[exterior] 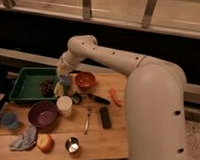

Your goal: Wipe purple bowl with sponge

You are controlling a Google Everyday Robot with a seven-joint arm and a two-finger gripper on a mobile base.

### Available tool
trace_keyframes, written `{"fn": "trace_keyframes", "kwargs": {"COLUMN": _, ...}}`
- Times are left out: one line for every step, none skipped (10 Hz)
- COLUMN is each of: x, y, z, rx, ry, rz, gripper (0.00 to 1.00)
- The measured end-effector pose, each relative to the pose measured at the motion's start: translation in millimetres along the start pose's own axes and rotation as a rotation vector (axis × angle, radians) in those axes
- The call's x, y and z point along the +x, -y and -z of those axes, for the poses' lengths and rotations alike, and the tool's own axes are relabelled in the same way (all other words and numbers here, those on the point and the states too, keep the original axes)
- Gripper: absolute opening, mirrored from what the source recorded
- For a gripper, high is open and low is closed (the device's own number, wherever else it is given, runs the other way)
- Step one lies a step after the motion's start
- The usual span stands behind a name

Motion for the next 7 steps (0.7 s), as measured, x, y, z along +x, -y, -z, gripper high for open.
{"fn": "trace_keyframes", "kwargs": {"x": 7, "y": -13, "z": -4, "rx": -0.038, "ry": -0.036, "rz": 0.033, "gripper": 0.0}}
{"fn": "trace_keyframes", "kwargs": {"x": 17, "y": -27, "z": -7, "rx": -0.089, "ry": -0.081, "rz": 0.074, "gripper": 0.0}}
{"fn": "trace_keyframes", "kwargs": {"x": 26, "y": -41, "z": -7, "rx": -0.145, "ry": -0.121, "rz": 0.116, "gripper": 0.0}}
{"fn": "trace_keyframes", "kwargs": {"x": 30, "y": -48, "z": -6, "rx": -0.173, "ry": -0.138, "rz": 0.135, "gripper": 0.0}}
{"fn": "trace_keyframes", "kwargs": {"x": 30, "y": -50, "z": -7, "rx": -0.178, "ry": -0.141, "rz": 0.14, "gripper": 0.0}}
{"fn": "trace_keyframes", "kwargs": {"x": 30, "y": -50, "z": -7, "rx": -0.179, "ry": -0.141, "rz": 0.139, "gripper": 0.0}}
{"fn": "trace_keyframes", "kwargs": {"x": 30, "y": -49, "z": -6, "rx": -0.179, "ry": -0.141, "rz": 0.138, "gripper": 0.0}}
